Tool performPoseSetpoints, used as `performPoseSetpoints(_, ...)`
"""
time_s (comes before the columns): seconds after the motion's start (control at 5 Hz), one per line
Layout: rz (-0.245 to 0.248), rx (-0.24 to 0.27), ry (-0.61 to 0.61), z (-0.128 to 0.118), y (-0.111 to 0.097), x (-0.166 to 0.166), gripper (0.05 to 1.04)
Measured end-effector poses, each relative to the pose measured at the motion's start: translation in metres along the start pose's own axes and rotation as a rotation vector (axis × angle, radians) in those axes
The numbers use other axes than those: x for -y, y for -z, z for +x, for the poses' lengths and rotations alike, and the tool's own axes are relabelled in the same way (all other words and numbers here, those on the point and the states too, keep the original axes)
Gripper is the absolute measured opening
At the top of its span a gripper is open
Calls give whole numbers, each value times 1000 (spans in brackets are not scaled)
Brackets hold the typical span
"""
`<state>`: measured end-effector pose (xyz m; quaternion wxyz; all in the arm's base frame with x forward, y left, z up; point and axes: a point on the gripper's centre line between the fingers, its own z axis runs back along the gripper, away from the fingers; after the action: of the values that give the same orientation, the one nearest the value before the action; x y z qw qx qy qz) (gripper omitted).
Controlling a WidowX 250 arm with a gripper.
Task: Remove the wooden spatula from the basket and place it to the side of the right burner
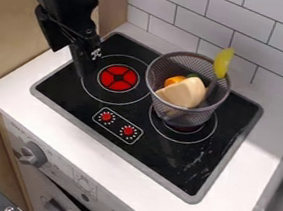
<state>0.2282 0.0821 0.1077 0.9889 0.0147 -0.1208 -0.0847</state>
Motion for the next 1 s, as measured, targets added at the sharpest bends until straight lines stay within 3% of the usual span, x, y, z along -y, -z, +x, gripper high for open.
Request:
performPoseSetpoints(0.2, -9, -16, -10, -3, 4, 2, 1001)
performPoseSetpoints(0.6, 2, 1, -43, 28, 17, 34, 1001)
performPoseSetpoints(1.0, 7, 31, -28, 54, 25, 45, 1001)
